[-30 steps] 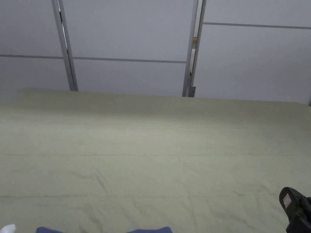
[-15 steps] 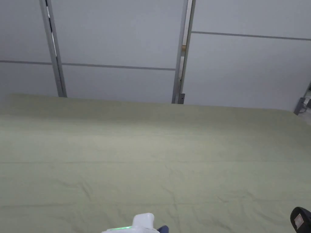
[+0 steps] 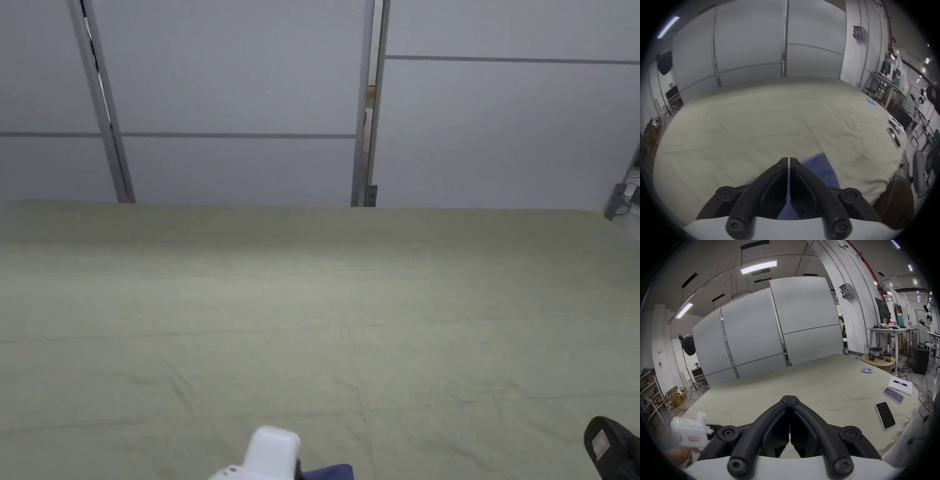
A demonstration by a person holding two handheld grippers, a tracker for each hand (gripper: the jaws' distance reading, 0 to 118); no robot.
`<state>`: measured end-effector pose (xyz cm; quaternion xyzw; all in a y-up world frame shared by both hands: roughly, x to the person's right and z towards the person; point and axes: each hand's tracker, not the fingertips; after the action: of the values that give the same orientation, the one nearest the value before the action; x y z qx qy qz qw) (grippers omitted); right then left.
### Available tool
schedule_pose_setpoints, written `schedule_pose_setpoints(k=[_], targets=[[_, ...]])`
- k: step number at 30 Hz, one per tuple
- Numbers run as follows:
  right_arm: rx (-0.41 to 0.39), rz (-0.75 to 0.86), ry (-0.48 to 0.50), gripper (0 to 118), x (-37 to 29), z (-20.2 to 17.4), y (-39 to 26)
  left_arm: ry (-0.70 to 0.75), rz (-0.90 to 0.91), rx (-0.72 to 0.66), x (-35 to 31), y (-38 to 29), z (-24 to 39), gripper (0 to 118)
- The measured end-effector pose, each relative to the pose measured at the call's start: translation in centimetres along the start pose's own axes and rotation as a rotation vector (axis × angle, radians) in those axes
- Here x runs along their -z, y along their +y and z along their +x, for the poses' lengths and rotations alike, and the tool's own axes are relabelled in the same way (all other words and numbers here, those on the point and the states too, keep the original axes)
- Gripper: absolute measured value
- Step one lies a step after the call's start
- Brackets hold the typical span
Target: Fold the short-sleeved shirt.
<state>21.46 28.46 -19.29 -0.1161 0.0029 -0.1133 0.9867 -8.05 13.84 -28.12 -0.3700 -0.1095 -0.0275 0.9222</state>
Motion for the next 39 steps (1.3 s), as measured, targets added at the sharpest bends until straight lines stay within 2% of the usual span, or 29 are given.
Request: schedule_pose_setpoints(k=[4, 6, 9, 11, 15, 18, 20, 22, 24, 27, 30, 31, 32, 34, 35, 36, 37, 38, 39], targets=[[-0.002, -0.01, 0.006, 2, 0.0, -0.2, -0.2, -0.101, -0.153, 0.106, 3.6, -3.8, 5.1, 3], [-0.013, -0.019, 0.006, 2, -0.1, -0.2, -0.3, -0.078, -0.21, 0.179, 5.2, -5.2, 7.4, 3], [-0.042, -0.036, 0.008, 2, -0.1, -0.1, -0.5, -0.098, -0.19, 0.154, 5.0, -4.6, 7.9, 3], [-0.06, -0.055, 0.022, 2, 0.4, -0.6, -0.6, -0.2, -0.181, 0.028, 3.9, -3.1, 6.5, 3], [-0.069, -0.157, 0.119, 2, 2.8, -2.7, -1.2, -0.21, -0.052, -0.107, 0.5, -0.4, 1.8, 3], [-0.083, -0.376, 0.246, 2, 6.6, -4.9, -3.4, -0.185, 0.033, -0.247, -2.6, 0.9, -3.2, 3], [-0.096, -0.553, 0.29, 3, 9.5, -6.6, -6.0, -0.192, 0.074, -0.371, -4.4, 0.9, -6.6, 3], [-0.145, -0.702, 0.333, 3, 12.1, -8.5, -9.2, -0.202, 0.107, -0.474, -6.0, 0.3, -9.9, 3], [-0.229, -0.828, 0.343, 3, 14.5, -10.3, -12.9, -0.156, 0.123, -0.526, -7.4, -0.9, -12.4, 3], [-0.309, -0.978, 0.36, 3, 17.1, -12.5, -17.3, -0.113, 0.11, -0.54, -8.4, -3.0, -14.7, 3], [-0.425, -1.099, 0.304, 3, 19.1, -13.6, -20.7, -0.093, 0.063, -0.578, -8.1, -5.2, -16.3, 3], [-0.443, -1.092, 0.294, 3, 19.5, -13.6, -21.1, -0.103, 0.046, -0.6, -7.8, -5.7, -16.7, 3], [-0.417, -1.074, 0.311, 2, 19.8, -13.7, -21.1, -0.139, 0.025, -0.63, -7.4, -6.3, -17.2, 3], [-0.39, -1.113, 0.309, 2, 20.5, -13.5, -20.4, -0.293, -0.035, -0.699, -5.9, -7.4, -18.2, 4], [-0.389, -1.121, 0.322, 2, 20.7, -13.1, -20.5, -0.386, -0.073, -0.743, -4.7, -7.8, -18.7, 7], [-0.388, -1.126, 0.338, 2, 20.8, -12.9, -20.5, -0.464, -0.105, -0.797, -3.3, -8.4, -19.0, 25], [-0.381, -1.129, 0.35, 2, 21.0, -12.5, -20.6, -0.5, -0.15, -0.827, -2.0, -8.6, -19.0, 70], [-0.365, -1.131, 0.364, 2, 21.1, -12.1, -20.6, -0.532, -0.2, -0.846, -0.6, -8.9, -18.8, 101], [-0.34, -1.132, 0.374, 2, 21.3, -11.7, -20.7, -0.576, -0.226, -0.852, 0.9, -9.2, -18.3, 111]])
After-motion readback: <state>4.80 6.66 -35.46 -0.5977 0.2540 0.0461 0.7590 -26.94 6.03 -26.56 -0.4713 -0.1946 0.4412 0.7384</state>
